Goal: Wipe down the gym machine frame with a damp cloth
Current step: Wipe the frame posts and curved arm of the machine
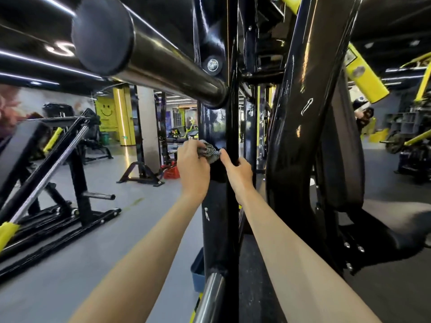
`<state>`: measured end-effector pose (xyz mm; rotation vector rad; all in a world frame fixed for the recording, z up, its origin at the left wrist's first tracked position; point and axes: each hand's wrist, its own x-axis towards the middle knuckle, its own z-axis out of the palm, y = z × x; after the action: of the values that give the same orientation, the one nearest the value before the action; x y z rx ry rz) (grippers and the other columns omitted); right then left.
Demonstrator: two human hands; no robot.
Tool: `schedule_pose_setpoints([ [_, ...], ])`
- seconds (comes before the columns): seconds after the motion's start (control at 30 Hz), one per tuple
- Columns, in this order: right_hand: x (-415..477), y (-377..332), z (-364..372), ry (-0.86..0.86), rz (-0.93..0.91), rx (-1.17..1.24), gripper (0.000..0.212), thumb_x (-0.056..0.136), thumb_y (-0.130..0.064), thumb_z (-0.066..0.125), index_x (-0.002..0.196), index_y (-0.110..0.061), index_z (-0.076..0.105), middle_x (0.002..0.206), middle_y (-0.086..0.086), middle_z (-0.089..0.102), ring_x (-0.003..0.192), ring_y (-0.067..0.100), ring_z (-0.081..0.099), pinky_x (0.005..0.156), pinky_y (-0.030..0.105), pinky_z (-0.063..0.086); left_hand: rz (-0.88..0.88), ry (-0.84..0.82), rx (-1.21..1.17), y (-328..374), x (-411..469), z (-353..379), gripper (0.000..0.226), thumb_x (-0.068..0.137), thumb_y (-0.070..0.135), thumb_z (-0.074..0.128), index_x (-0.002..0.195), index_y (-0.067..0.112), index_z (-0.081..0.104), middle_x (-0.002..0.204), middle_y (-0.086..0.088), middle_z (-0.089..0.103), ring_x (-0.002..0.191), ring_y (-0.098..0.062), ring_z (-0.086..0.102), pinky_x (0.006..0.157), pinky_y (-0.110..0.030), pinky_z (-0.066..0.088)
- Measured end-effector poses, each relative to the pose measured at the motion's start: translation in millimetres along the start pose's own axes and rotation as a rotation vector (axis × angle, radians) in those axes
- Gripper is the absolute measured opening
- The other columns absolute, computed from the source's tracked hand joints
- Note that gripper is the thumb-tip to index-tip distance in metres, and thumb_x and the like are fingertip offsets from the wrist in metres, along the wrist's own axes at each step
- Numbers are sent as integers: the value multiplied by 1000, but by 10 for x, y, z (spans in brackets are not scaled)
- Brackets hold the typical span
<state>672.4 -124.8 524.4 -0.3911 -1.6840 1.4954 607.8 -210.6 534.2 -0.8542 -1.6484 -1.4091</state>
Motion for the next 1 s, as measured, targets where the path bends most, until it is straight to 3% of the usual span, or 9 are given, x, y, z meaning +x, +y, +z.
schedule_pose_setpoints([
  [0.07,7,-5,12,-1,6,15,41,91,-49,59,117,-18,53,99,-9,50,92,7,49,75,17,37,92,-50,60,-113,-210,-12,37,68,-25,47,91,2,61,88,-5,58,89,-21,48,76,-15,31],
  [0.17,25,40,47,29,-6,7,38,87,-53,62,106,-20,57,106,-4,62,92,10,56,64,17,38,275,-157,150,-321,-367,-85,40,59,-26,47,85,1,60,83,-12,59,83,-21,41,71,-24,35],
  [0.37,18,36,44,5,13,25,38,87,-53,61,107,-21,57,94,-11,58,88,7,55,75,23,40,119,-127,129,-152,-80,-66,36,66,-25,45,86,1,59,87,-10,60,85,-24,46,71,-21,31],
  [0.5,1,18,55,13,30,11,41,87,-54,61,106,-18,57,98,-4,61,91,12,57,74,25,41,323,-229,201,-299,-417,-143,36,61,-26,46,81,1,58,80,-12,58,80,-32,50,70,-32,37],
  [0.67,2,33,63,18,18,21,40,86,-55,61,108,-22,56,110,-2,62,101,15,57,82,25,42,70,-127,104,-67,159,-95,32,71,-22,44,86,3,58,89,-10,60,88,-25,51,74,-31,42],
  [0.83,7,32,57,0,18,12,41,89,-54,58,113,-21,53,106,-6,57,100,13,53,85,27,39,243,-226,139,-333,-474,-175,37,61,-23,45,82,3,59,82,-9,59,81,-30,51,70,-27,36],
  [1.0,42,65,50,-7,3,5,47,87,-57,59,112,-17,57,107,-5,60,101,14,56,80,25,39,48,-92,45,-104,30,-48,34,69,-22,44,86,3,60,87,-3,57,88,-20,49,75,-22,38],
])
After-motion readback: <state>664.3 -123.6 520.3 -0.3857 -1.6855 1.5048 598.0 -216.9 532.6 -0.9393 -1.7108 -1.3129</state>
